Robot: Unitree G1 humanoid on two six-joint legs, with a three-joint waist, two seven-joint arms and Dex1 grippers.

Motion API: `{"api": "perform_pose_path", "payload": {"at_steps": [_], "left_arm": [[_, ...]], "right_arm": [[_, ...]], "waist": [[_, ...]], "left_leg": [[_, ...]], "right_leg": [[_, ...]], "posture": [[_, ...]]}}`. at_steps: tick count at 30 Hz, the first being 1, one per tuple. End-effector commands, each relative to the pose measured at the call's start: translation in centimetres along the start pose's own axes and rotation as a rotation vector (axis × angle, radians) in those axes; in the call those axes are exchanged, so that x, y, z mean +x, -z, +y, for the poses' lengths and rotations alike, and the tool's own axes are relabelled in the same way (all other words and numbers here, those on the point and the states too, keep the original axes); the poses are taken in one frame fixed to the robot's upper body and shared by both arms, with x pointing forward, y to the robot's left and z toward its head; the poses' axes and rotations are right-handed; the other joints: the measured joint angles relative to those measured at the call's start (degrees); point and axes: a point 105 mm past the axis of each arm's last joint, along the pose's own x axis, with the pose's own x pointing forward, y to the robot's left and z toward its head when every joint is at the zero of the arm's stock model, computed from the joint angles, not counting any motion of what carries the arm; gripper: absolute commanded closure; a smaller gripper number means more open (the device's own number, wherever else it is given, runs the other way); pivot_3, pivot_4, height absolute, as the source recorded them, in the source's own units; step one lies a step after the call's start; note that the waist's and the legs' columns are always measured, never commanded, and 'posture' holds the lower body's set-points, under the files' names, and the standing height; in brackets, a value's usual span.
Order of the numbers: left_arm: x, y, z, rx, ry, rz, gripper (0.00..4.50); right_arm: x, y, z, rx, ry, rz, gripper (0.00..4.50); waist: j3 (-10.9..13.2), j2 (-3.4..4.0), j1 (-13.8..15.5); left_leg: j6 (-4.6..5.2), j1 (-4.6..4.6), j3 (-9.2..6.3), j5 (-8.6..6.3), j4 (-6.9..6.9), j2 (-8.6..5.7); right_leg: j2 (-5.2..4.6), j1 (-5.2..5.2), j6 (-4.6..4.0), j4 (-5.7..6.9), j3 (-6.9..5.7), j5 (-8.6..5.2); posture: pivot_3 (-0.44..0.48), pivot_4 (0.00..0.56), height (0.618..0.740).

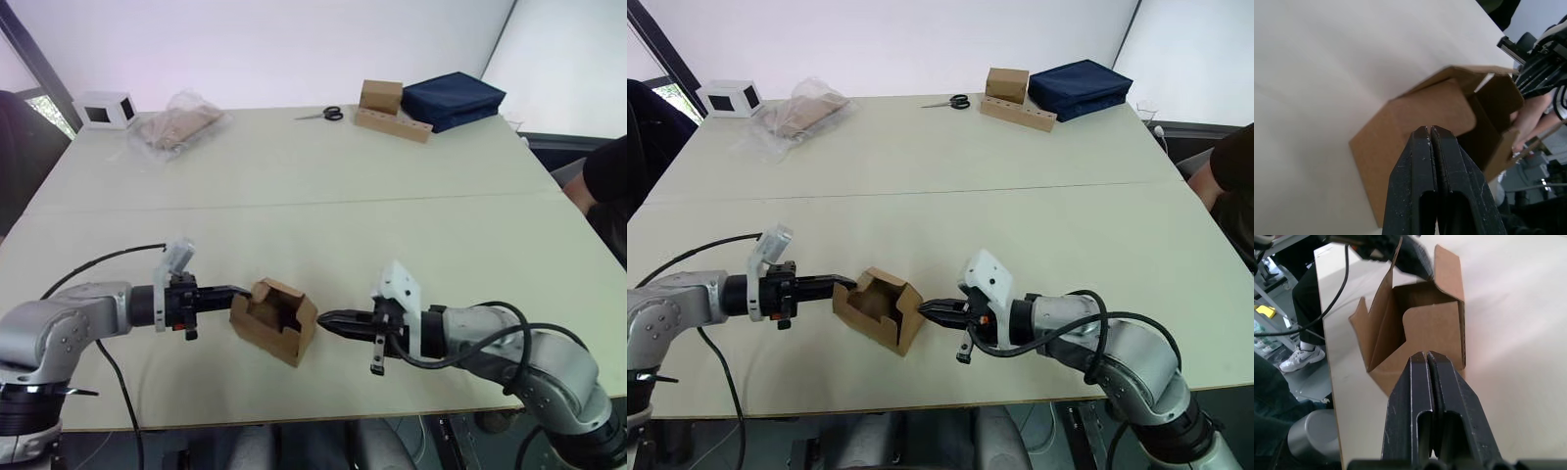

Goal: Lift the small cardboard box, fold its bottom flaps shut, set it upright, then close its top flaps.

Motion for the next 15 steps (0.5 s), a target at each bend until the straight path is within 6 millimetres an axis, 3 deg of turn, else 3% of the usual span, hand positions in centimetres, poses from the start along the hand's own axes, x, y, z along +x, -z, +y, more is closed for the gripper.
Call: {"api": "perform_pose_path", "payload": {"at_steps": [1, 9, 15], "left_arm": [[0.3, 0.1, -0.9, -0.013, 0.021, 0.017, 4.46], [0.5, 0.3, -1.5, -0.060, 0.024, 0.008, 4.46], [0.2, 0.5, -1.2, -0.082, 0.002, 0.001, 4.46]], "right_arm": [[0.2, -1.0, -0.6, -0.056, 0.032, -0.041, 4.50], [0.5, -1.4, -1.3, -0.089, 0.040, -0.049, 4.50], [-0.7, -1.6, 0.1, -0.038, -0.042, -0.040, 4.50]], "waist": [[0.00, 0.00, 0.03], [0.00, 0.00, -0.03], [0.00, 0.00, 0.06]], "left_leg": [[0.00, 0.00, 0.00, 0.00, 0.00, 0.00], [0.00, 0.00, 0.00, 0.00, 0.00, 0.00], [0.00, 0.00, 0.00, 0.00, 0.00, -0.01]], "right_leg": [[0.00, 0.00, 0.00, 0.00, 0.00, 0.00], [0.00, 0.00, 0.00, 0.00, 0.00, 0.00], [-0.03, 0.00, 0.00, -0.01, 0.00, 0.00]], "posture": [[0.000, 0.150, 0.740], [0.000, 0.150, 0.740], [0.000, 0.150, 0.740]]}}
